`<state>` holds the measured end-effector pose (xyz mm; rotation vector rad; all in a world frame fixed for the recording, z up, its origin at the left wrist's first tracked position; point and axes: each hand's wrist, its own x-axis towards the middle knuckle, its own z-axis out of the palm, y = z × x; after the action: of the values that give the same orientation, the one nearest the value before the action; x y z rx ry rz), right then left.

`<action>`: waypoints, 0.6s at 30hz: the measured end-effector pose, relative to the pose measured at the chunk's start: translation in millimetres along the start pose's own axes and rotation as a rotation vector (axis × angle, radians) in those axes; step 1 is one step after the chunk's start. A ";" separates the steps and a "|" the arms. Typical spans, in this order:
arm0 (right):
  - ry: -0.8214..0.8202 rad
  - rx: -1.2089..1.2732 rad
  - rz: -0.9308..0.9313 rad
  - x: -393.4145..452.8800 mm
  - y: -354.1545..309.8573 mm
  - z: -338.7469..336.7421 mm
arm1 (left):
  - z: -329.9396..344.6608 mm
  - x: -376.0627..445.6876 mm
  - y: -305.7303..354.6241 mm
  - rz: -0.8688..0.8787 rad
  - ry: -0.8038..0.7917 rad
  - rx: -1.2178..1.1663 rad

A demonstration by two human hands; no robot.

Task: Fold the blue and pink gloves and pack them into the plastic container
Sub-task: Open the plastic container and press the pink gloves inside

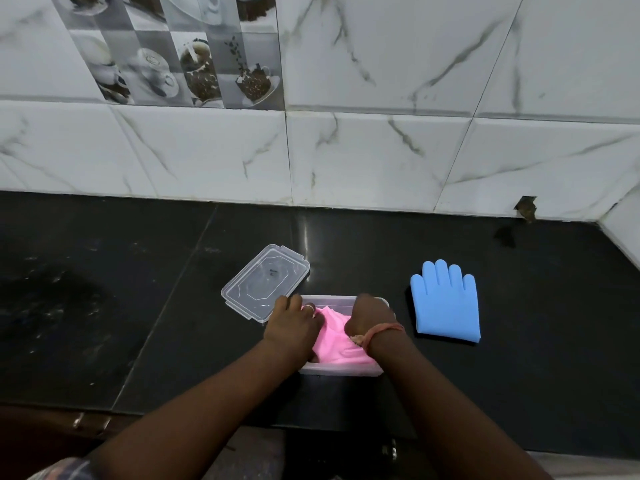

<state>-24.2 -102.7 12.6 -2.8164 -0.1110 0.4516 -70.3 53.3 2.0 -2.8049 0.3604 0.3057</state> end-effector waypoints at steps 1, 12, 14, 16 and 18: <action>0.136 -0.071 -0.053 -6.7 -2.6 -6.2 | 1.1 -0.1 -1.5 0.006 -0.003 -0.013; -0.041 -0.175 -0.439 -6.4 10.0 27.8 | -7.6 -5.5 -5.8 0.016 -0.028 0.013; -0.099 -0.169 -0.457 -2.7 15.5 30.5 | -11.3 -4.6 1.1 0.014 -0.048 0.067; -0.145 -0.182 -0.483 1.7 20.4 29.0 | -13.6 -3.1 6.2 0.026 -0.074 0.126; -0.185 -0.213 -0.503 5.4 23.5 26.5 | -13.0 -1.1 7.1 0.037 -0.091 0.193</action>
<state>-26.8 -117.4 -19.9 -2.7905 -0.9279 0.6003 -71.1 42.9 12.6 -2.5881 0.3991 0.3840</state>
